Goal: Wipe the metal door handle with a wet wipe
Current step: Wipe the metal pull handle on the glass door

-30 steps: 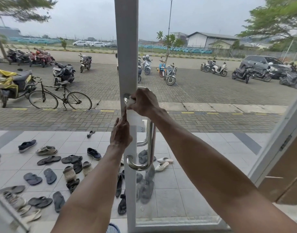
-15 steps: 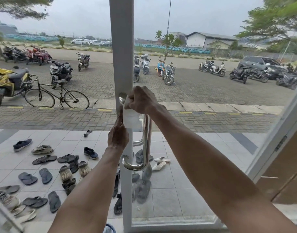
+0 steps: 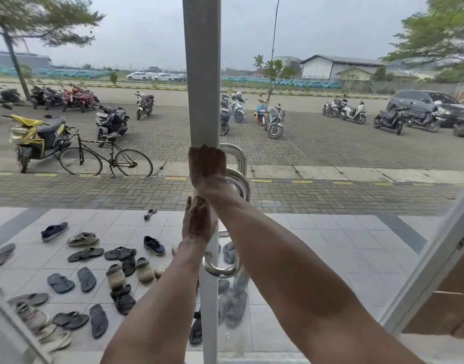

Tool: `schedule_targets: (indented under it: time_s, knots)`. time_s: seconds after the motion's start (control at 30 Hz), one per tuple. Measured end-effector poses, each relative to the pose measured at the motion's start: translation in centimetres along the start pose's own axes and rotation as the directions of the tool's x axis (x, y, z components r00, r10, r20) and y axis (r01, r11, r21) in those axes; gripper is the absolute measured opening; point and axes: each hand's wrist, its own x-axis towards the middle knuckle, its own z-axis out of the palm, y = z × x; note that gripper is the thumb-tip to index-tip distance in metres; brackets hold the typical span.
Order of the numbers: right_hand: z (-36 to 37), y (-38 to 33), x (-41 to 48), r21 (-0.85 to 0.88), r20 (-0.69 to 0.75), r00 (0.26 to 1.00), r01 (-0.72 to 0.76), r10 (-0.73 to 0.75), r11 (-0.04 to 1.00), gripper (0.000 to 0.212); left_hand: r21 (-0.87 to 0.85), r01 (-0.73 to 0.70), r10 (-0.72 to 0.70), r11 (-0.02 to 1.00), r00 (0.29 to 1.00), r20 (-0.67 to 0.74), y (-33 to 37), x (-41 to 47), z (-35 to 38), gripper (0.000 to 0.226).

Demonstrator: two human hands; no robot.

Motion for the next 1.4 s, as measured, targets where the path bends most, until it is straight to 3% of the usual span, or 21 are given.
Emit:
schedule_targets:
  time_s: [0.17, 0.57, 0.87, 1.03, 1.13, 1.4]
  knots:
    - [-0.4, 0.8, -0.8, -0.036, -0.044, 0.999, -0.01, 0.008, 0.999, 0.019, 0.159, -0.044, 0.041, 0.986, 0.999, 0.022, -0.7, 0.3, 1.0, 0.064]
    - [0.6, -0.3, 0.6, -0.068, -0.008, 0.999, 0.042, -0.043, 0.997, 0.021, 0.105, -0.014, 0.013, 0.994, 1.0, 0.009, 0.0, 0.2, 0.4, 0.064]
    - [0.1, 3.1, -2.9, -0.09, -0.009, 0.991, 0.131, -0.132, 0.987, 0.012, 0.132, 0.01, -0.017, 0.991, 0.999, 0.049, 0.5, -0.4, -0.5, 0.088]
    - [0.1, 5.3, -4.0, -0.071, -0.088, 0.98, 0.175, -0.181, 0.982, 0.013, 0.093, 0.026, -0.032, 0.995, 0.998, 0.062, 0.9, -0.5, -0.8, 0.074]
    - [-0.5, 6.2, -4.6, -0.012, -0.133, 0.976, 0.171, -0.171, 0.985, 0.023, 0.047, 0.024, -0.027, 0.999, 0.997, 0.07, 1.0, -0.7, -1.1, 0.095]
    - [-1.0, 7.1, -5.6, 0.113, -0.07, 0.995, 0.072, -0.065, 0.991, 0.005, 0.05, -0.007, 0.002, 0.999, 0.995, 0.098, 0.4, -0.8, -1.2, 0.114]
